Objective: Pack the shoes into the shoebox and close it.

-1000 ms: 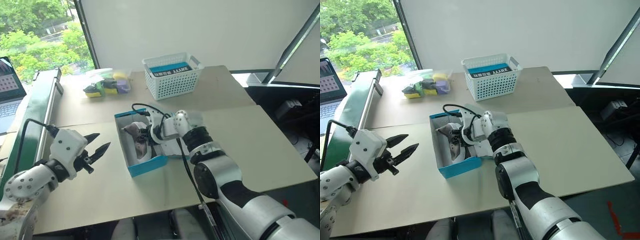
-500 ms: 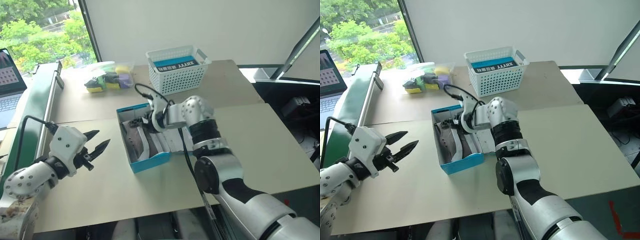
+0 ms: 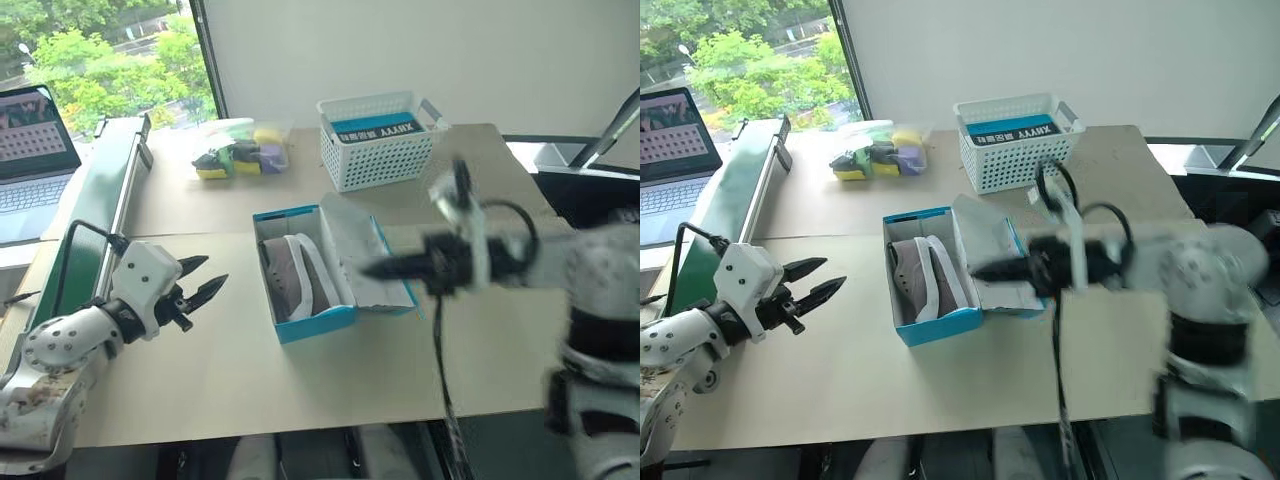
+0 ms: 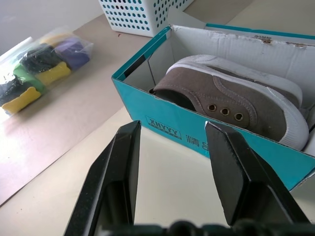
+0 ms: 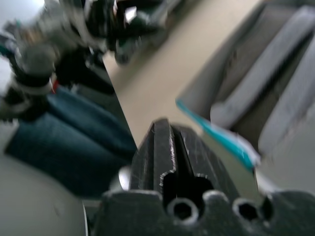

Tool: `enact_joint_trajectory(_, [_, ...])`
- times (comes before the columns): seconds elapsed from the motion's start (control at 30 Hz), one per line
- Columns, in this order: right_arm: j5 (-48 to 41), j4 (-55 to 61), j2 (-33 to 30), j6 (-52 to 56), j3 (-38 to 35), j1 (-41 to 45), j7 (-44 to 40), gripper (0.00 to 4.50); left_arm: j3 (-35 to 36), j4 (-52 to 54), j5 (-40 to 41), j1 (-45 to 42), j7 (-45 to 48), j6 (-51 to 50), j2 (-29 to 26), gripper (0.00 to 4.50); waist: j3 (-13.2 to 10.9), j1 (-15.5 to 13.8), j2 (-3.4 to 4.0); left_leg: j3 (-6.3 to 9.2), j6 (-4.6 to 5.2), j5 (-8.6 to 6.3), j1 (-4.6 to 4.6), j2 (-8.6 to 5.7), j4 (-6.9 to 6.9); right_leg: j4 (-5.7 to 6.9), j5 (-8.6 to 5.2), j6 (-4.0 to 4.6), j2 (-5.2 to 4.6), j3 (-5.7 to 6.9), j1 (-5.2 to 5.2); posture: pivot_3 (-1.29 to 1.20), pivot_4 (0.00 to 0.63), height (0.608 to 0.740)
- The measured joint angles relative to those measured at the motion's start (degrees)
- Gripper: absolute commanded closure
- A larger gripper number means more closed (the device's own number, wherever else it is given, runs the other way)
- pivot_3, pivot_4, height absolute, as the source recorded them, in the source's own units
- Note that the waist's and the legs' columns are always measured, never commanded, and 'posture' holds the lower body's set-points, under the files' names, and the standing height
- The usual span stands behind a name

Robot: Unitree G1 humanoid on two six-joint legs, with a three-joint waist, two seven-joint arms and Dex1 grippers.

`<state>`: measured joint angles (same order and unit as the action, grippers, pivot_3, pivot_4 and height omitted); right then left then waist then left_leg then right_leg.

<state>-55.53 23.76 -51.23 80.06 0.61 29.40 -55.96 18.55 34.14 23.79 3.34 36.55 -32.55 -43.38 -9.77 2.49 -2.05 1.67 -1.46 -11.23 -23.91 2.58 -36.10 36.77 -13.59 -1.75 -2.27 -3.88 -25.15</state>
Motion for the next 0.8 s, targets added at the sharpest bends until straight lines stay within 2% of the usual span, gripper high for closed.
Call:
enact_joint_trajectory(0.07, [7.5, 5.2, -6.5, -11.0, 8.8, -7.6, -7.1, 4.48, -1.3, -0.4, -0.2, -1.5, 0.5, 0.2, 0.0, 2.28, 0.0, 1.1, 0.01, -0.23, 0.00, 0.01, 0.27, 0.07, -0.04, 0.13, -0.02, 0.05, 0.05, -0.17, 0.08, 0.00, 0.150, 0.730])
enact_joint_trajectory(0.13, [12.3, 5.6, -6.8, -15.6, 13.1, -9.6, -7.4, 4.48, -1.7, -0.4, -0.2, -1.7, 0.7, 0.4, 0.0, 2.28, -0.1, 1.7, -0.05, -0.29, -0.01, 0.00, 0.62, 0.15, -0.11, 0.16, 0.03, 0.11, 0.12, -0.21, 0.26, 0.00, 0.150, 0.730])
enact_joint_trajectory(0.2, [17.1, 4.2, -4.2, -18.2, 16.9, -10.2, -4.3, 4.48, -2.0, -0.4, -0.3, -2.1, 0.9, 0.4, 0.0, 2.28, -0.1, 1.8, -0.17, -0.27, -0.01, 0.01, 0.91, 0.16, -0.16, 0.15, 0.01, 0.21, 0.17, -0.22, 0.50, 0.00, 0.150, 0.730])
enact_joint_trajectory(0.23, [20.9, 1.0, 1.2, -18.9, 18.5, -10.1, 1.0, 4.48, -2.2, -0.5, -0.3, -2.5, 1.1, 0.4, 0.0, 2.28, -0.2, 1.7, -0.34, -0.24, -0.02, 0.01, 1.08, 0.18, -0.21, 0.15, -0.09, 0.43, 0.20, -0.21, 0.68, 0.00, 0.150, 0.730])
enact_joint_trajectory(0.3, [23.4, -2.7, 6.4, -19.1, 19.2, -10.2, 6.4, 4.48, -2.5, -0.5, -0.3, -2.7, 1.3, 0.4, -0.1, 2.28, -0.2, 1.5, -0.36, -0.24, -0.06, 0.04, 1.05, 0.15, -0.23, 0.12, -0.10, 0.46, 0.18, -0.25, 0.75, 0.00, 0.150, 0.730])
enact_joint_trajectory(0.37, [27.0, -8.7, 14.6, -19.9, 16.7, -10.2, 15.7, 4.48, -2.6, -1.1, -0.4, -2.9, 1.6, 0.4, -0.2, 2.28, -0.2, 1.4, -0.39, -0.24, -0.07, 0.04, 0.91, 0.14, -0.28, 0.06, 0.09, 0.11, 0.17, -0.27, 0.74, 0.00, 0.150, 0.730])
enact_joint_trajectory(0.47, [32.0, -14.2, 20.2, -23.0, 12.2, -10.8, 25.7, 4.48, -2.7, -1.3, -0.4, -3.2, 1.8, 0.4, -0.6, 2.28, -0.2, 0.6, -0.40, -0.20, -0.14, -0.01, 0.64, 0.09, -0.26, -0.02, 0.13, -0.02, 0.10, -0.24, 0.60, 0.00, 0.150, 0.730])
enact_joint_trajectory(0.53, [32.9, -16.0, 25.6, -24.1, 5.7, -12.5, 32.5, 4.48, -2.8, -1.4, -0.4, -4.0, 2.0, 0.2, -1.1, 2.28, -0.2, 0.1, -0.40, -0.19, -0.24, -0.08, 0.56, 0.07, -0.22, -0.02, 0.24, 0.21, 0.08, -0.25, 0.54, 0.00, 0.150, 0.730])
enact_joint_trajectory(0.63, [33.8, -16.3, 31.1, -25.2, 0.6, -14.1, 39.1, 4.48, -2.8, -1.3, -0.3, -5.4, 2.3, 0.1, -1.4, 2.28, -0.2, -0.1, -0.40, -0.19, -0.25, -0.09, 0.57, 0.05, -0.24, 0.00, 0.27, 0.25, 0.05, -0.25, 0.56, 0.00, 0.150, 0.730])
enact_joint_trajectory(0.7, [33.7, -16.2, 37.0, -25.6, -5.1, -15.2, 45.4, 4.48, -2.9, -1.4, -0.2, -5.6, 2.5, -0.1, -1.5, 2.28, -0.2, -0.1, -0.39, -0.20, -0.25, -0.08, 0.65, 0.06, -0.27, 0.01, 0.12, 0.00, 0.05, -0.25, 0.63, 0.00, 0.150, 0.730])
enact_joint_trajectory(0.73, [32.6, -16.5, 42.6, -26.0, -12.0, -15.4, 50.8, 4.48, -3.2, -1.5, -0.2, -5.8, 2.6, -0.1, -1.7, 2.28, -0.2, -0.1, -0.40, -0.17, -0.25, -0.08, 0.67, 0.09, -0.29, 0.02, 0.08, -0.08, 0.08, -0.21, 0.67, 0.00, 0.150, 0.730])
enact_joint_trajectory(0.8, [28.7, -16.9, 49.8, -27.0, -20.4, -15.7, 56.1, 4.48, -3.7, -1.7, -0.3, -6.3, 2.9, -0.1, -1.8, 2.28, -0.2, -0.1, -0.38, -0.16, -0.25, -0.08, 0.73, 0.11, -0.29, 0.03, 0.08, -0.07, 0.09, -0.20, 0.72, 0.00, 0.150, 0.730])
